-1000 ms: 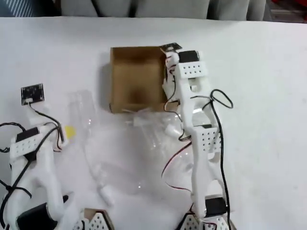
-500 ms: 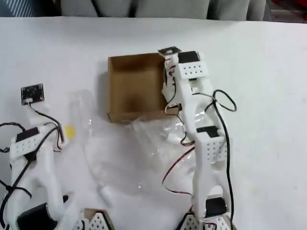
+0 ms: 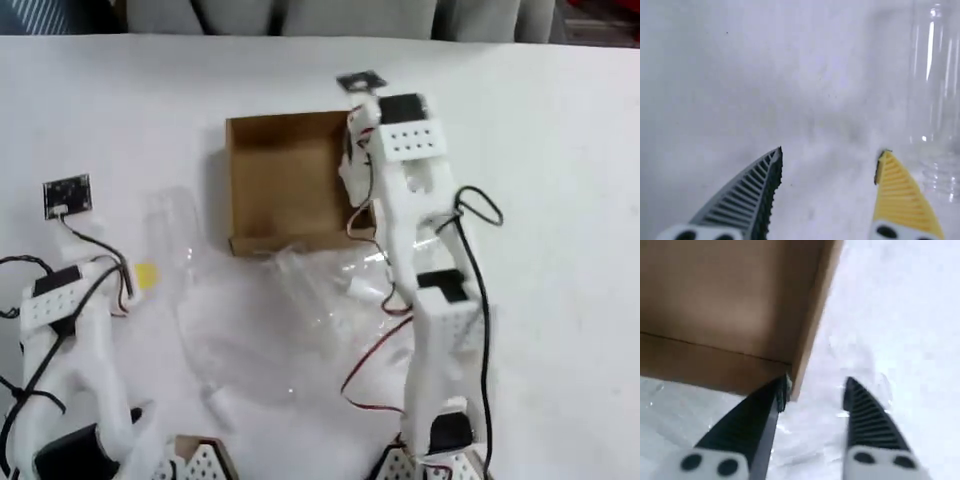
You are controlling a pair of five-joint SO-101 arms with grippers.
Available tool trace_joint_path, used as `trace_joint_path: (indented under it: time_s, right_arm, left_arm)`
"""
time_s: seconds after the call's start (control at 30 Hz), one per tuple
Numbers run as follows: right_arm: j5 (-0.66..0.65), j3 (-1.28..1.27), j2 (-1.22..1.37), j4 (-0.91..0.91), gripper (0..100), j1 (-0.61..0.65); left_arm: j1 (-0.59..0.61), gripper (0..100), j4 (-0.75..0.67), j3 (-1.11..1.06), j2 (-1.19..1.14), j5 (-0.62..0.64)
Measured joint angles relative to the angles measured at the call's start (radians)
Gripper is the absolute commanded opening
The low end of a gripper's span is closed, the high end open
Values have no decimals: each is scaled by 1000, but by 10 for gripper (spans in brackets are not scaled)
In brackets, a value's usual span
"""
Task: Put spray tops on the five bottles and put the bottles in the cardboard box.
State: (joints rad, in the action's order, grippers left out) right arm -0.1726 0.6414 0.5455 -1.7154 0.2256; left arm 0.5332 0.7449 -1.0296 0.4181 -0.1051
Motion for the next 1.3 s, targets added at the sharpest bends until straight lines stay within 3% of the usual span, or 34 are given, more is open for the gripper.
trace_joint_path:
  time_s: [0.37, 0.57, 0.77, 0.97, 1.17, 1.3]
  right_arm:
    - [3, -516, -364, 18, 16, -89]
    - [0, -891, -535, 195, 16, -235]
    - [-94, -1229, -683, 364, 16, -370]
    - [-172, -1458, -741, 523, 16, -450]
    - [-236, -1560, -755, 628, 16, -476]
    - [-265, -1573, -767, 638, 16, -479]
  left_arm:
    - [0, 290, 0, 0, 0, 0]
    - [-17, 290, 5, 3, 0, 0]
    - [-18, 290, 52, 101, 0, 0]
    - [-28, 290, 180, 295, -3, 0]
    - [-149, 290, 356, 502, -3, 0]
    - [-255, 253, 376, 577, -18, 0]
